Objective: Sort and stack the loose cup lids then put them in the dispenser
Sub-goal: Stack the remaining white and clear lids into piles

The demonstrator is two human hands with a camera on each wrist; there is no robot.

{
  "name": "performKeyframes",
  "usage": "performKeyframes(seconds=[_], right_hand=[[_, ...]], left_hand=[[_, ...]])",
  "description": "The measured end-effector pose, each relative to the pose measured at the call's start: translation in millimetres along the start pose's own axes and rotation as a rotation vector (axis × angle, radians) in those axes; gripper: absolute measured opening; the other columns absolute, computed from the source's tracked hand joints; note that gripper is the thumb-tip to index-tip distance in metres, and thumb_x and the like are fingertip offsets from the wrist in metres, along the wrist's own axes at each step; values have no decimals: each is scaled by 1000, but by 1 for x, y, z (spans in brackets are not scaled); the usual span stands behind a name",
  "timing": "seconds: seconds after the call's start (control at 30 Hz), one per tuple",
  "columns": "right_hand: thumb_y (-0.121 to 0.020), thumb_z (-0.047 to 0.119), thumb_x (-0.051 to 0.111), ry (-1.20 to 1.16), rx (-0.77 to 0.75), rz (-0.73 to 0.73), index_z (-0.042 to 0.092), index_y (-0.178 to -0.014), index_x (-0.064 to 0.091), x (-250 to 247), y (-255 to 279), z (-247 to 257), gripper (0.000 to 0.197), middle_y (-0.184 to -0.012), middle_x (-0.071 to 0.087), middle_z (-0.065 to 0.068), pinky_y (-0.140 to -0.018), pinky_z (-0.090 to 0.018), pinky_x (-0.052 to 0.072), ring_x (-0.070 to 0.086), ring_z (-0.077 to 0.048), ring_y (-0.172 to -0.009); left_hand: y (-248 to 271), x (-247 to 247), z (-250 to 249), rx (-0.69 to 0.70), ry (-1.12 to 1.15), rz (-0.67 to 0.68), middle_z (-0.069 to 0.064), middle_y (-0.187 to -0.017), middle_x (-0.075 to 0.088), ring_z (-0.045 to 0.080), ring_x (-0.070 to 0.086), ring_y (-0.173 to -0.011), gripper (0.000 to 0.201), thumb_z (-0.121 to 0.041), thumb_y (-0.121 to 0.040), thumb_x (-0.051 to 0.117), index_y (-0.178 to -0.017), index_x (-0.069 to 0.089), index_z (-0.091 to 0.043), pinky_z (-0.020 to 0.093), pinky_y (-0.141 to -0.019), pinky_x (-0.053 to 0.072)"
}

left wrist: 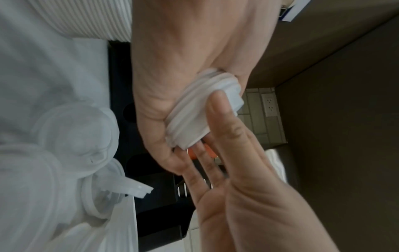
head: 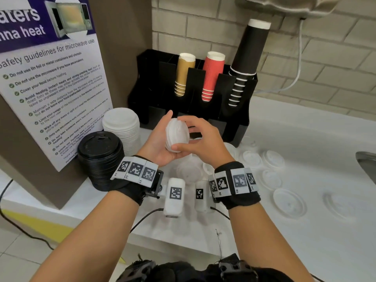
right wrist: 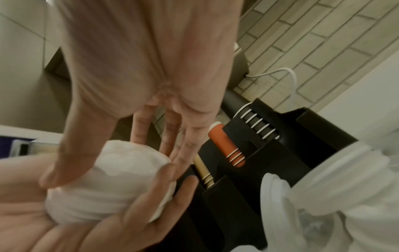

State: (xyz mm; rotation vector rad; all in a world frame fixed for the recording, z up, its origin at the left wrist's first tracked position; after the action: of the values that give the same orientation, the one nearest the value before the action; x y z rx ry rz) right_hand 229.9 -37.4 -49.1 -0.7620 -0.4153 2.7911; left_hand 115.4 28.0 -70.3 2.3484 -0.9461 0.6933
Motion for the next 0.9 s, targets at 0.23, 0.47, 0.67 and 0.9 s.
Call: performKeyframes(seconds=[0.23, 0.47, 0.67, 0.9], right_hand=[[-77, 25, 78, -1, 2, 161, 22, -130, 55, 5, -25, 6, 59, -120, 61, 2, -91, -35, 54, 59, -13, -112], [-94, 30, 57, 531, 233, 411, 13, -133, 52, 4, -54, -26, 43, -130, 56, -6, -96, -23, 39, 51, -21, -122], [-75, 47, 75, 943, 317, 737, 29, -148, 26, 43, -53, -44, 89, -136, 34, -10, -99, -46, 45, 45, -31, -122], [-78, 43, 72, 975, 271, 686, 22, -143, 29, 51, -64, -46, 81, -132, 36, -11, -92, -47, 50, 47, -32, -117]], left_hand=[[2, -2, -12, 100, -21, -100, 3, -110, 72, 16, 70, -83, 45, -51, -94, 48, -118, 66, -18, 25, -60, 54], [5, -12, -29, 223, 45, -324, 6, -94, 48, 22, 49, -80, 10, -27, -86, 63, -89, 55, -23, 25, -54, 47], [5, -13, -36, 229, 47, -325, 7, -97, 46, 22, 48, -82, 20, -30, -87, 63, -99, 53, -19, 25, -53, 48], [7, -15, -39, 224, 79, -313, 11, -109, 45, 25, 48, -94, 25, -30, -87, 64, -106, 53, -19, 28, -60, 51]])
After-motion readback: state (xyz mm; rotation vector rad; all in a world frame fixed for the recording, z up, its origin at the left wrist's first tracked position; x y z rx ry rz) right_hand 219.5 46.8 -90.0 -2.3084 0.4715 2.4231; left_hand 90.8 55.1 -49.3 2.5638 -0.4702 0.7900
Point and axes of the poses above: each hand's wrist, its own y-axis away from the middle knuckle, its own x-axis out of the palm, z = x × y, the point moved 2 cm from there along -y, towards the middle knuckle
